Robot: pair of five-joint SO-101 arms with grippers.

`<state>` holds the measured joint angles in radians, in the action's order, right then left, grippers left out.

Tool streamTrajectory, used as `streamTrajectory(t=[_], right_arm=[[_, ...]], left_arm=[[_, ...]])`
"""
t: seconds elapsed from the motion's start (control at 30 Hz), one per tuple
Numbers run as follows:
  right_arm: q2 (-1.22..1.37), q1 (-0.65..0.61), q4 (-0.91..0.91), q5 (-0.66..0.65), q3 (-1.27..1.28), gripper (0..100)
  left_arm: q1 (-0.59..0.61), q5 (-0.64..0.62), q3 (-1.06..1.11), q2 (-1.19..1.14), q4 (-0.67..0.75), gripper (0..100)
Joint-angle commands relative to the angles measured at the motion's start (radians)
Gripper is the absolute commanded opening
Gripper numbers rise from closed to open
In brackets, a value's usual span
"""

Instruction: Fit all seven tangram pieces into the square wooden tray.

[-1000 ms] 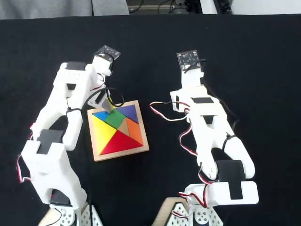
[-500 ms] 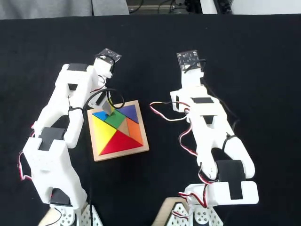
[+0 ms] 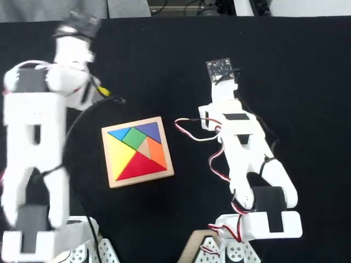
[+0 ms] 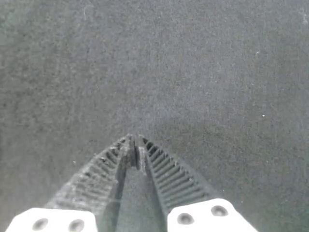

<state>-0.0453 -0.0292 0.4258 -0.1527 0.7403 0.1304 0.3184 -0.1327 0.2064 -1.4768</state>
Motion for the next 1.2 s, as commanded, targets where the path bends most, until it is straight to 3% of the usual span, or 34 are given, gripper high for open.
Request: streamTrajectory(t=[0.0,0.13,0.33,0.4,0.57,0.7,0.8,0.93,1.17], right_arm=[[0.001,0.009,-0.021,0.006,-0.061,1.1],[-0.018,0.021,-0.011,0.008,-0.056,1.1],[-0.271,0.025,0.196,0.095,-0.062,1.1],[-0.426,0.018,0.288,0.107,-0.062,1.1],[-0.875,-0.012,0.442,0.106,-0.062,1.4],[-1.244,-0.012,0.572,0.106,-0.064,1.5],[-1.465,-0.012,0.66,0.106,-0.058,1.5],[-1.647,-0.008,0.74,0.106,-0.062,1.5],[-1.807,-0.006,0.839,0.106,-0.062,1.5]], left_arm=[[0.044,-0.127,-0.053,0.112,-0.034,27],[0.068,-0.193,-0.031,0.233,-0.153,25],[0.136,-0.193,0.12,0.423,-0.138,2],[0.148,-0.192,0.173,0.485,-0.107,5],[0.153,-0.196,0.255,0.6,0.008,3],[0.137,-0.199,0.177,0.799,-0.094,3],[0.067,-0.199,0.189,0.976,-0.089,3],[-0.005,-0.199,0.286,1.186,-0.06,3],[-0.004,-0.193,0.545,1.547,-0.071,3]])
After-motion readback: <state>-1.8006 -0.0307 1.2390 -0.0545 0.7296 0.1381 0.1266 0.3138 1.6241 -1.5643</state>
